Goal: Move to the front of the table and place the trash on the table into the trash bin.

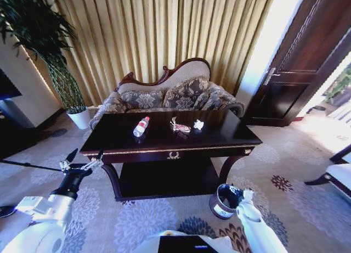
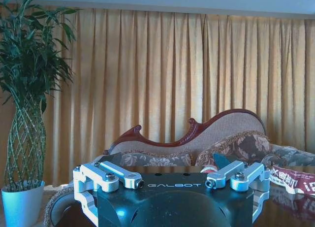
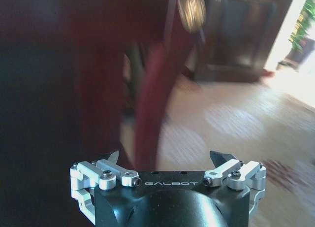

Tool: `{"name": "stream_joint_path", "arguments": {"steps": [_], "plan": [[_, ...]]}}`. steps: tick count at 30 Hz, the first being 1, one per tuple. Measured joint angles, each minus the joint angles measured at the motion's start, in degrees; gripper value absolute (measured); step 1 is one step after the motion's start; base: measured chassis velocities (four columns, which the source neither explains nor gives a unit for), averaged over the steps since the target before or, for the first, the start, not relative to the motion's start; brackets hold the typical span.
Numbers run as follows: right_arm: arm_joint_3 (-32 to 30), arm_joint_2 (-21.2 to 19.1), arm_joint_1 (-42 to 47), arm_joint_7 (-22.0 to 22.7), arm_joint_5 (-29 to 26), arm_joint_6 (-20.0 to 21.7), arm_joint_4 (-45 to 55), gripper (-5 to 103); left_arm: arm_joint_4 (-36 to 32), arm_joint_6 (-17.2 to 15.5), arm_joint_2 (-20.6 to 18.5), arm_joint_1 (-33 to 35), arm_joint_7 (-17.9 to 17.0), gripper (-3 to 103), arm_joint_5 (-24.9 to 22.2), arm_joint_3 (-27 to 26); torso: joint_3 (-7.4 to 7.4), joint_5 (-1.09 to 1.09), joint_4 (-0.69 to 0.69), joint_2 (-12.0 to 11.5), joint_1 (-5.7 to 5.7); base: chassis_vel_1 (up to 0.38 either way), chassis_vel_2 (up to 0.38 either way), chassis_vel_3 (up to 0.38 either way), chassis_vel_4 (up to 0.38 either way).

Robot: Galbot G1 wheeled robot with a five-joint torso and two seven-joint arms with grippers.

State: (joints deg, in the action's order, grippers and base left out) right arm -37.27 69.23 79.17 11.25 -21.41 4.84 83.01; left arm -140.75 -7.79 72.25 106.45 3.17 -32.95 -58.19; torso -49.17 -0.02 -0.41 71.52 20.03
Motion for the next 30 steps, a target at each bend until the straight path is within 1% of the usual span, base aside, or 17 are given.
{"name": "stream_joint_path", "arguments": {"steps": [1,2,3,4,5,7,8,10,11,13,14,16,18,20,24,28,30], "plan": [[-0.05,0.00,0.36,-0.11,-0.29,-0.01,0.81,100,0.04,0.01,0.02,0.00,0.00,100,0.00,0.00,0.00,0.00,-0.01,0.00,0.00,0.000,0.000,0.000,0.000],[-0.54,0.24,4.40,-1.12,-3.35,-0.06,9.37,100,0.34,0.03,0.08,-0.05,0.01,100,-0.02,0.01,0.00,0.00,-0.01,0.00,0.00,0.000,0.000,0.000,0.000],[-0.76,0.48,6.52,-1.74,-4.32,-0.08,13.30,100,0.51,0.05,0.10,-0.08,0.01,100,-0.02,0.02,0.01,0.00,-0.01,0.00,0.00,0.000,0.000,0.000,0.000],[-0.76,0.48,6.52,-1.74,-4.32,-0.08,13.30,100,0.51,0.05,0.10,-0.08,0.01,100,-0.02,0.02,0.01,0.00,-0.01,0.00,0.00,0.000,0.000,0.000,0.000],[-0.87,0.67,8.06,-2.26,-4.73,-0.09,16.22,100,0.64,0.06,0.10,-0.10,0.01,100,-0.02,0.02,0.01,0.00,-0.03,0.00,0.00,0.000,0.000,0.000,0.000],[-0.79,0.98,12.14,-3.43,-5.23,-0.09,26.30,100,0.81,0.09,0.09,-0.22,0.04,100,-0.04,0.03,0.01,0.00,-0.04,0.00,-0.01,0.000,0.000,0.000,0.000],[-0.79,0.98,12.14,-3.43,-5.23,-0.09,26.30,100,0.81,0.09,0.09,-0.22,0.04,100,-0.04,0.03,0.01,0.00,-0.04,0.00,-0.01,0.000,0.000,0.000,0.000],[-0.09,0.89,14.14,-3.63,-5.29,-0.05,34.32,100,0.86,0.09,0.09,-0.36,0.06,100,-0.06,0.03,0.01,0.00,-0.01,0.01,-0.01,0.000,0.000,0.000,0.000],[-0.09,0.89,14.14,-3.63,-5.29,-0.05,34.32,100,0.86,0.09,0.09,-0.36,0.06,100,-0.06,0.03,0.01,0.00,-0.01,0.01,-0.01,0.000,0.000,0.000,0.000],[0.29,0.72,14.79,-3.63,-5.23,0.21,37.55,100,0.86,0.10,0.10,-0.41,0.06,100,-0.08,0.03,0.01,0.00,-0.01,0.00,-0.01,0.000,0.000,0.000,0.000],[0.96,0.29,15.51,-3.62,-4.98,0.90,42.03,100,0.85,0.09,0.20,-0.43,0.11,100,-0.11,0.07,0.01,0.00,-0.01,0.01,0.00,0.000,0.000,0.000,0.000],[1.53,-0.06,16.43,-3.60,-4.68,1.27,46.19,100,0.77,0.09,0.35,-0.44,0.15,100,-0.11,0.19,0.00,0.01,0.00,0.01,-0.01,0.000,0.000,0.000,0.000],[1.62,-0.14,16.82,-3.59,-4.51,1.31,47.45,100,0.72,0.08,0.37,-0.45,0.16,100,-0.11,0.23,0.00,0.00,0.00,0.00,0.00,0.000,0.000,0.000,0.000],[1.58,-0.46,18.27,-3.57,-4.21,1.55,51.48,100,0.45,-0.07,0.34,-0.72,0.18,100,-0.12,0.26,0.00,0.01,-0.02,0.01,-0.01,0.000,0.000,0.000,0.000],[1.17,-1.30,19.04,-3.91,-3.95,1.88,53.24,100,0.09,-0.39,0.21,-1.13,0.20,100,-0.14,0.36,0.00,0.00,-0.02,0.00,-0.01,0.000,0.000,0.000,0.000],[1.05,-1.75,18.98,-4.92,-3.57,1.98,52.57,100,-0.58,-1.12,0.37,-1.11,0.20,100,-0.14,0.45,0.00,0.01,-0.02,0.01,-0.01,0.000,0.000,0.000,0.000],[1.25,-1.80,18.78,-5.45,-3.22,2.00,51.76,100,-1.41,-2.06,0.55,-0.67,0.17,100,-0.14,0.31,0.00,0.03,-0.02,0.00,-0.01,0.000,0.000,0.000,0.000]]}}
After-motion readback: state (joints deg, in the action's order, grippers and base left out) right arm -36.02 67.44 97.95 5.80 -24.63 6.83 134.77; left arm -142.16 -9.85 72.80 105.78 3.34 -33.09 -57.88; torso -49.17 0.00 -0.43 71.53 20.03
